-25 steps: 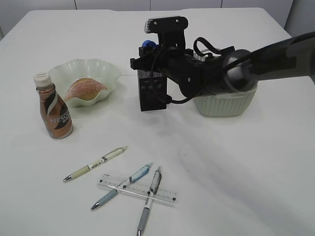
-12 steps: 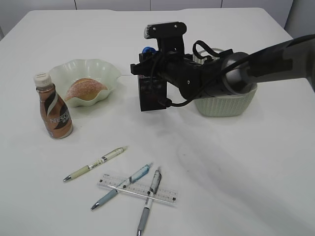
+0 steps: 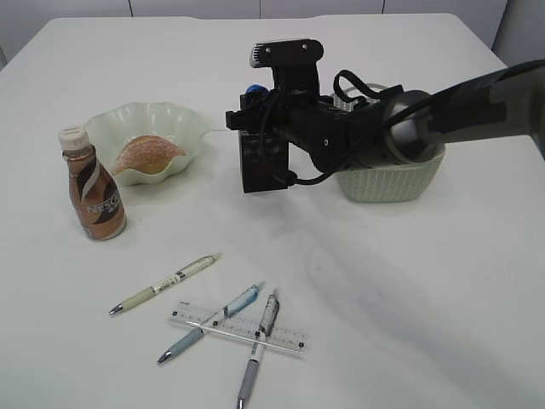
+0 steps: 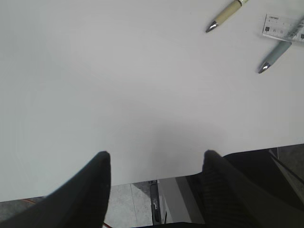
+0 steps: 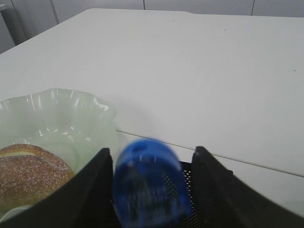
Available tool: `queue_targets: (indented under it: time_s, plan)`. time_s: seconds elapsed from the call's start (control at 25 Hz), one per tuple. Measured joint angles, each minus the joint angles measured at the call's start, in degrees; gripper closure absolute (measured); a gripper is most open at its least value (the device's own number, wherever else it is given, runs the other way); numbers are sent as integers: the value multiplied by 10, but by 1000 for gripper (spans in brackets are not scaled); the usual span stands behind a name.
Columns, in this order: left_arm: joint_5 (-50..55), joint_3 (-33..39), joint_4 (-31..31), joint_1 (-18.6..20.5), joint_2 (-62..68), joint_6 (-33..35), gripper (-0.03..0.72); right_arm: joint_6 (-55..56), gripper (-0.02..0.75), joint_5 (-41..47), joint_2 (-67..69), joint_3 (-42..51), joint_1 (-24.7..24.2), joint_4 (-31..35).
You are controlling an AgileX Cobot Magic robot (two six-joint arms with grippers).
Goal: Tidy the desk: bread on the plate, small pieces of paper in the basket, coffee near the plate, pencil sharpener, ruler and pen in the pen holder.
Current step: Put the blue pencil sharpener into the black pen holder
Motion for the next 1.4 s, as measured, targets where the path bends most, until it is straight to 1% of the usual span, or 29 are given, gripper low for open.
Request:
queue_targets:
  time_s: [0.08, 0.2, 0.64, 0.84, 1.24, 1.4]
  plan:
    - [0, 0, 0, 0, 0, 0, 244, 1, 335, 0, 0, 0, 0, 0]
    - [0, 0, 0, 0, 0, 0, 244, 1, 322, 0, 0, 0, 0, 0]
    - [0, 0, 1, 0, 0, 0, 244, 1, 320, 2, 0, 0, 0, 1]
    - [-1, 0, 6, 0, 0, 0, 244, 1, 320, 42, -19, 0, 0, 1]
    - [-9, 0, 17, 0, 0, 0, 244, 1, 320, 141, -103, 0, 0, 2]
    - [-9, 0, 17, 0, 0, 0, 244, 1, 320, 162, -131, 0, 0, 2]
